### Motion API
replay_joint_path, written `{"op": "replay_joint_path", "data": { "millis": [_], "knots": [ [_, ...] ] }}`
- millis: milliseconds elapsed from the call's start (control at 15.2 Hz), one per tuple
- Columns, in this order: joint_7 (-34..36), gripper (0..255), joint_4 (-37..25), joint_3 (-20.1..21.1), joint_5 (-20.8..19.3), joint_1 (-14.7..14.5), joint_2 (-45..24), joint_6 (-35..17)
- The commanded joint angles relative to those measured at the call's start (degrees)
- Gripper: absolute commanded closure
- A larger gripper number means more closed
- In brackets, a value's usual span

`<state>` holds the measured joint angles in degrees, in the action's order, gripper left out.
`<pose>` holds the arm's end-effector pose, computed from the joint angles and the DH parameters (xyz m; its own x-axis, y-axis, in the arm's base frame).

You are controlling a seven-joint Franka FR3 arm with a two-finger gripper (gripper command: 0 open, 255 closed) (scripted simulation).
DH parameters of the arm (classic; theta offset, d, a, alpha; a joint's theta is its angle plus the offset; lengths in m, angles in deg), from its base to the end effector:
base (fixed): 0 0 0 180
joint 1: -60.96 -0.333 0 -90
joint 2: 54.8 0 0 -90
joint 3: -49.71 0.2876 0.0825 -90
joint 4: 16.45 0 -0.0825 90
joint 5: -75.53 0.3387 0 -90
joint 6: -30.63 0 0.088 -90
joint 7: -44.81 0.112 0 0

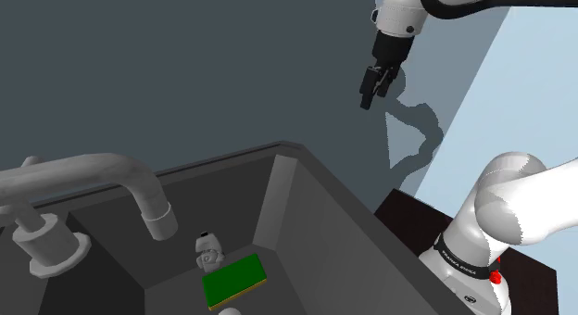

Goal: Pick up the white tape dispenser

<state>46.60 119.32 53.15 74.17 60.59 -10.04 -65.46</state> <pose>0.2932 0.0219 0.5677 0.9957 0.0240 0.0895 0.0183 -0.9978 0.0632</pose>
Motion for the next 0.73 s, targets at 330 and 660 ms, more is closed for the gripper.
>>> {"op": "replay_joint_path", "data": {
  "millis": [330,660],
  "knots": [
    [7.2,0,3.4,5.6,3.6,-1.5,-2.3,-6.2],
    [14.4,0,4.9,11.4,6.7,-2.8,-6.8,-12.8]
  ]
}}
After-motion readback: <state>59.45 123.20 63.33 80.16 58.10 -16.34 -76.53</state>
